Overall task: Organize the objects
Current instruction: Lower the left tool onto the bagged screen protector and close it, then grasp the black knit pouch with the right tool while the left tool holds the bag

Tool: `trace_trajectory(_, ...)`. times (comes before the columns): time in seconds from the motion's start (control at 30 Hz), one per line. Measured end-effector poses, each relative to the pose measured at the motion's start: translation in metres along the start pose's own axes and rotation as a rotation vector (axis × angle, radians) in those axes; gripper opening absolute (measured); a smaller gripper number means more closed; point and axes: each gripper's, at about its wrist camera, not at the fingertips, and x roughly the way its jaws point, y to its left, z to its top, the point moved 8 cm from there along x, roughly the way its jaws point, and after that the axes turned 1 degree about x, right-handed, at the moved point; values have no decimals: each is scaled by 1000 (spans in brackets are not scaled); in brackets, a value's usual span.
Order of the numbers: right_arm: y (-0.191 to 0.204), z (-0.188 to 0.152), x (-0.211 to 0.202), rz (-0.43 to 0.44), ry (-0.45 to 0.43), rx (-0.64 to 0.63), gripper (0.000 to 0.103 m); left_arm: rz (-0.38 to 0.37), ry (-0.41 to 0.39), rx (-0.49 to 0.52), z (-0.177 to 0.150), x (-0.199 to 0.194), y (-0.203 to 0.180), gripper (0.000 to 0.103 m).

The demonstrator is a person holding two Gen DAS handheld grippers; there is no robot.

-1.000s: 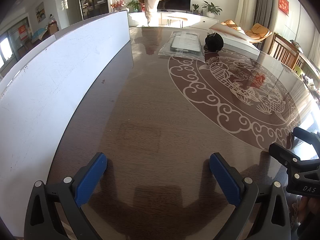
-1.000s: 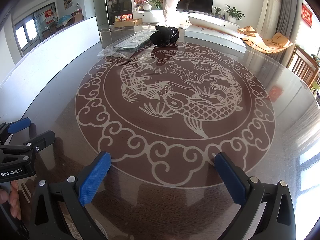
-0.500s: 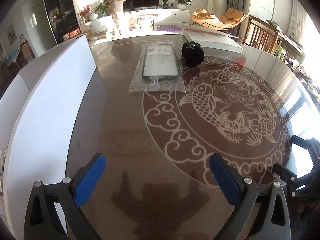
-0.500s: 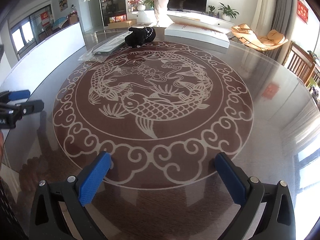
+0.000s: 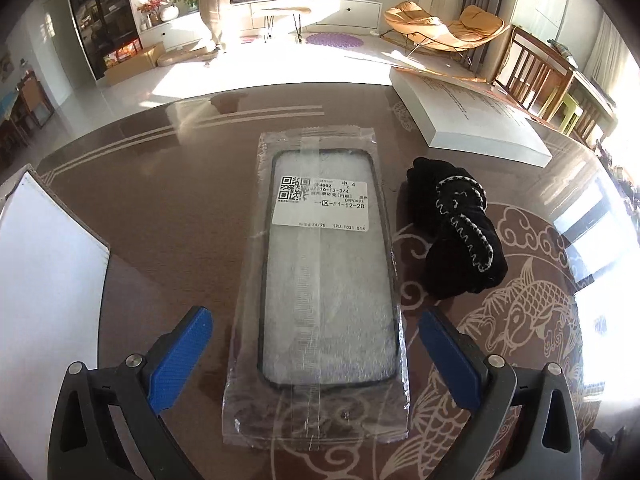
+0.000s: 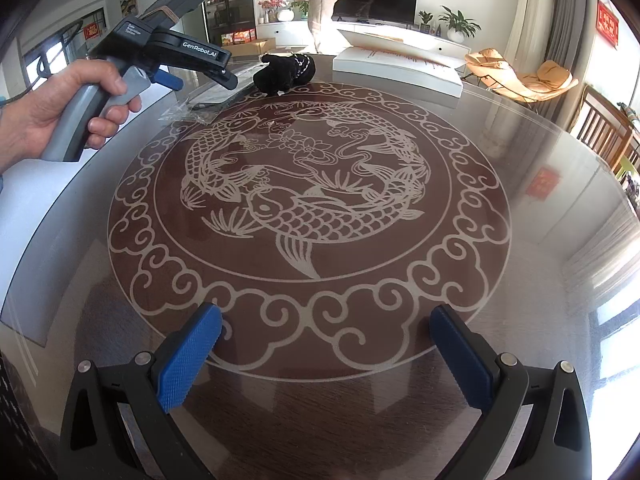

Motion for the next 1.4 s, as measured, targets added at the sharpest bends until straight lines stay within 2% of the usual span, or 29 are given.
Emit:
trace_trajectory(0.07,0,0,0,0,0,0,103,17,31,-27,3,17,1,103)
trace_trajectory(0.1,0,0,0,0,0,0,103,60,6,-12,7,20,1,103)
trace_trajectory(0.2,-1,0,0,1,0,0,103,46,-21,1,9,22,0,103)
trace_trajectory(0.27,-1,1,0,1,0,0,103,63,-88,-10,4,11,4,75)
trace_trajectory(0.33,-1,1,0,1,0,0,103,83,-94,-35,-13,4,10,75)
trace_trajectory(0.47,-1,1,0,1,0,0,103,120,-114,-106,-69,-27,20,75)
trace_trajectory(0.67,-1,1,1,1,0,0,103,154,-139,-163,-180,-86,16,75)
trace_trajectory(0.77,-1,1,1,1,0,0,103,174,-163,-172,-211,-102,10,76)
trace_trajectory(1.4,0,1,1,0,1,-2,103,178,-162,-185,-216,-103,8,76)
